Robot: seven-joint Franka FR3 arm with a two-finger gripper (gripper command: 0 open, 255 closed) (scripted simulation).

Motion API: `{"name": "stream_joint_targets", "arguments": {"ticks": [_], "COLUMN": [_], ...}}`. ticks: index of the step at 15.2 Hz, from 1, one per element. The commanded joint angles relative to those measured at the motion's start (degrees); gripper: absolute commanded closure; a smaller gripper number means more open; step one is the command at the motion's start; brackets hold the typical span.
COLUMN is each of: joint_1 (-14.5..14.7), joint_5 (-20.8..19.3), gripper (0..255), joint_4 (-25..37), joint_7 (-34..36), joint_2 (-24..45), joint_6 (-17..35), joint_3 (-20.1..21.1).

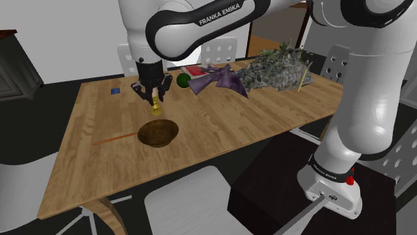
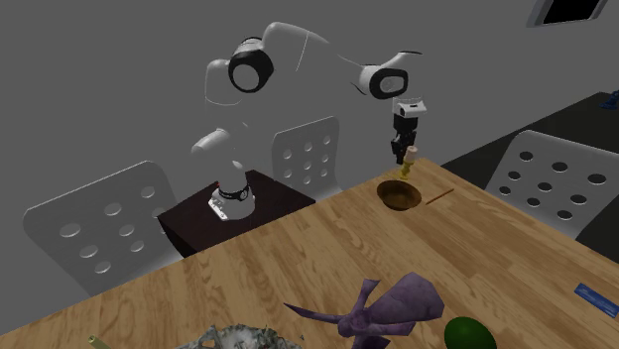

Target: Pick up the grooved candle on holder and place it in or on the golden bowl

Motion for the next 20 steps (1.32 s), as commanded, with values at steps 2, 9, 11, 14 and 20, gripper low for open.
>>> {"name": "stream_joint_targets", "arguments": {"ticks": [2, 9, 11, 14, 20], "joint_1": [0.85, 0.97, 1.04, 1.18, 1.22], "joint_5": [-1.20, -2.67, -3.16, -3.95, -4.16], "gripper": [255, 255, 255, 255, 255], "joint_4": [0.71, -2.61, -3.42, -4.53, -4.79], "joint_7": [1.38, 2.95, 3.44, 4.20, 4.40], "joint_2": [2.00, 3.57, 4.12, 5.02, 5.26], "joint_6": [0.85, 5.38, 6.62, 8.46, 8.91], "joint_3": [-0.11, -0.63, -0.81, -1.11, -1.19]}}
